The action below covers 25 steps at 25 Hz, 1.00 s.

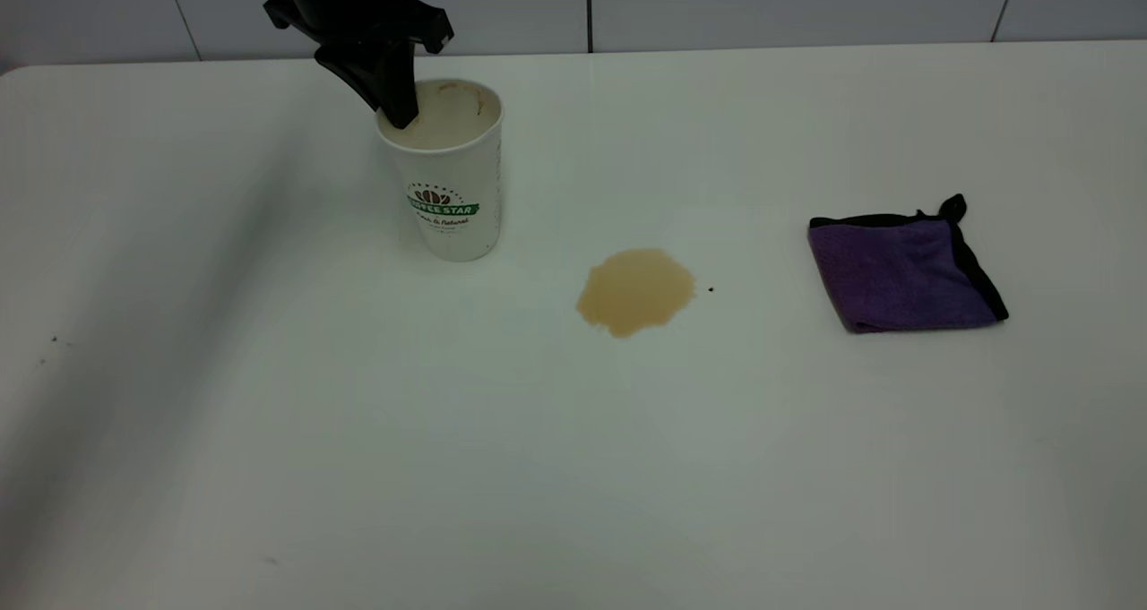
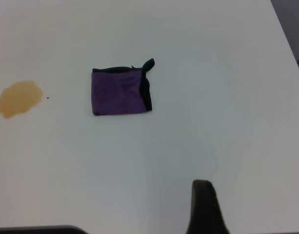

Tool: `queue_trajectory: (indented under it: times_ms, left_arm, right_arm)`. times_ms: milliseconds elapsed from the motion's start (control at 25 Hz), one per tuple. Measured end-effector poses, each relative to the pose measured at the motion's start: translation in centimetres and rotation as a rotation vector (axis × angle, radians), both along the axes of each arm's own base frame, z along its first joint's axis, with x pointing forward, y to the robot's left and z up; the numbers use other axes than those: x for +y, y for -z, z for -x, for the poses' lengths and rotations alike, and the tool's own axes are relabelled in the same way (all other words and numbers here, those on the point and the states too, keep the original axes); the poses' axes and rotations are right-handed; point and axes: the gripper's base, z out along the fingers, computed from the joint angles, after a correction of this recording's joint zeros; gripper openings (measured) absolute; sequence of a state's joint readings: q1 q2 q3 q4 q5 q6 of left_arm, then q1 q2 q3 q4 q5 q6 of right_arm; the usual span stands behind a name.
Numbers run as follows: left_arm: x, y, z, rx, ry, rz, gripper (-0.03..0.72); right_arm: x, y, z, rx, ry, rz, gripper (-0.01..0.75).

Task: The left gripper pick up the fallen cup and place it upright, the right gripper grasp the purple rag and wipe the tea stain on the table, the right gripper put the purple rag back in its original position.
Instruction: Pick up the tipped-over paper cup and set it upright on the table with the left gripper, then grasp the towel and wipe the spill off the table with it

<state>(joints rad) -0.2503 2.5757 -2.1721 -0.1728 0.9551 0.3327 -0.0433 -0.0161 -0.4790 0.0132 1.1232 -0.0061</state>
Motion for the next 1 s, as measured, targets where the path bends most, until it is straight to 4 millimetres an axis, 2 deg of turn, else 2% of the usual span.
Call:
queue_trajectory:
  times_ms: [120,320,440,520,640,800,1000]
  left_arm:
    - [0.0,0.1,0.0,0.003,-0.002,-0.001,0.054]
    - [0.0,-0.2,0.0,-0.005,-0.004,0.002,0.257]
    - [0.0,-1.6,-0.1,-0.031,-0.004,0.009,0.374]
    - [0.0,-3.1,0.0,-0.052,-0.003,0.014,0.426]
    - [0.1,-6.0,0.5,-0.059,-0.007,0.021,0.46]
    - [0.5,-11.7,2.2,-0.054,-0.036,0.03,0.466]
    - [1.3,-20.7,5.0,-0.193,-0.058,0.064,0.466]
  right_arm:
    - [0.0,0.0,0.0,0.0,0.0,0.0,0.532]
    - [0.0,0.0,0.0,0.0,0.0,0.0,0.532]
    - [0.0,0.0,0.0,0.0,0.0,0.0,0.532]
    - [0.0,0.0,0.0,0.0,0.0,0.0,0.532]
    - [0.0,0.0,0.0,0.0,0.0,0.0,0.532]
    - [0.0,0.0,0.0,0.0,0.0,0.0,0.532]
    - [0.0,0.0,0.0,0.0,0.0,0.0,0.532]
